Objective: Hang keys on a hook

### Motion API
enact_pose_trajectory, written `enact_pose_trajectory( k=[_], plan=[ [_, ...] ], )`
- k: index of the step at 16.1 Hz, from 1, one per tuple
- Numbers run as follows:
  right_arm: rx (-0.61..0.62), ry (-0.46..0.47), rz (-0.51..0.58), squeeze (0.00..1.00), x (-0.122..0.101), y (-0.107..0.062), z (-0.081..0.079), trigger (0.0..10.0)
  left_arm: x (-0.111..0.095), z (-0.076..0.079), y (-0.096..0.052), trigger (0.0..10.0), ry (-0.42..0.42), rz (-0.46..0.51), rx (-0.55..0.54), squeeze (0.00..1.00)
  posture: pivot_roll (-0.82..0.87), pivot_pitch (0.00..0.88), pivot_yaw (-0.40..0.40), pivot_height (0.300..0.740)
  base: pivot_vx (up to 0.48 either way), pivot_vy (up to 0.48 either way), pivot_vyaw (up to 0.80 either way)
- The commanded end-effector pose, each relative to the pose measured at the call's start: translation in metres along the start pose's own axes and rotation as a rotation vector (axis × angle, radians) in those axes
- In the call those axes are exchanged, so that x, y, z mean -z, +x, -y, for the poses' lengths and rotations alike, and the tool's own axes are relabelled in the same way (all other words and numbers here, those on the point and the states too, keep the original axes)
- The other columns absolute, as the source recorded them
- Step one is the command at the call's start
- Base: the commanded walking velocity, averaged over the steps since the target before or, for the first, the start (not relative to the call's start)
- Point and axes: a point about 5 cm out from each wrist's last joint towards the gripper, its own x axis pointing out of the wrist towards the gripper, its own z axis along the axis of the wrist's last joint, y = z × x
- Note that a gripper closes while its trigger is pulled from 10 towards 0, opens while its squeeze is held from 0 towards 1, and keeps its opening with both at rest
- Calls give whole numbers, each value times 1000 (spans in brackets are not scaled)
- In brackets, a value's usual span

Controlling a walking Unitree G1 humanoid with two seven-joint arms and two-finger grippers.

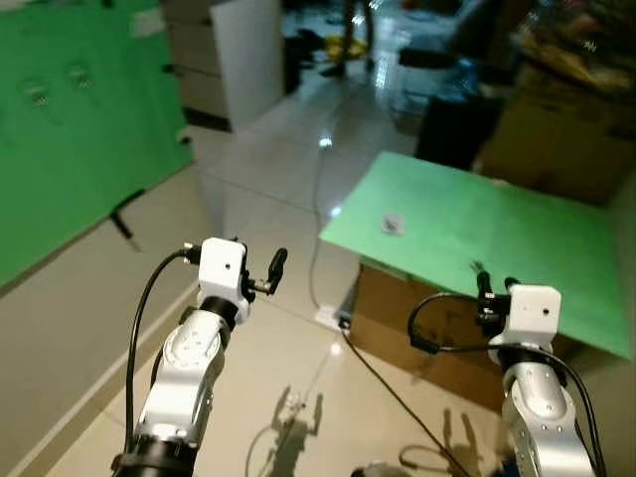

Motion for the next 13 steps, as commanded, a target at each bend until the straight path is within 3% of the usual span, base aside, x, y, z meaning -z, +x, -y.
enact_pose_trajectory(
  k=[1,4,6,9,10,13],
  plan=[
    [0,15,4,1000,-2,1,-1,10000,-2,1,5,10000,-8,-3,5,1000,-84,0,35,724,0,0,0],
    [19,-3,-24,1000,2,0,5,10000,9,-4,7,10000,-132,-55,-50,1000,-95,0,33,724,0,0,0],
    [-6,-36,-55,1000,4,2,10,10000,23,-9,4,10000,-111,-93,-82,1000,-97,0,0,724,0,0,0],
    [-30,-116,-71,1000,-1,9,19,10000,27,3,3,10000,-93,-125,-62,1000,-101,0,-19,724,0,0,0],
    [-40,-122,-69,0,-3,10,19,10000,28,6,3,10000,-99,-131,-55,1000,-101,0,-23,724,0,0,0],
    [-77,-110,-57,0,-5,11,4,10000,34,-3,0,10000,-168,-158,-119,1000,-85,0,-37,724,0,0,0]
  ],
)
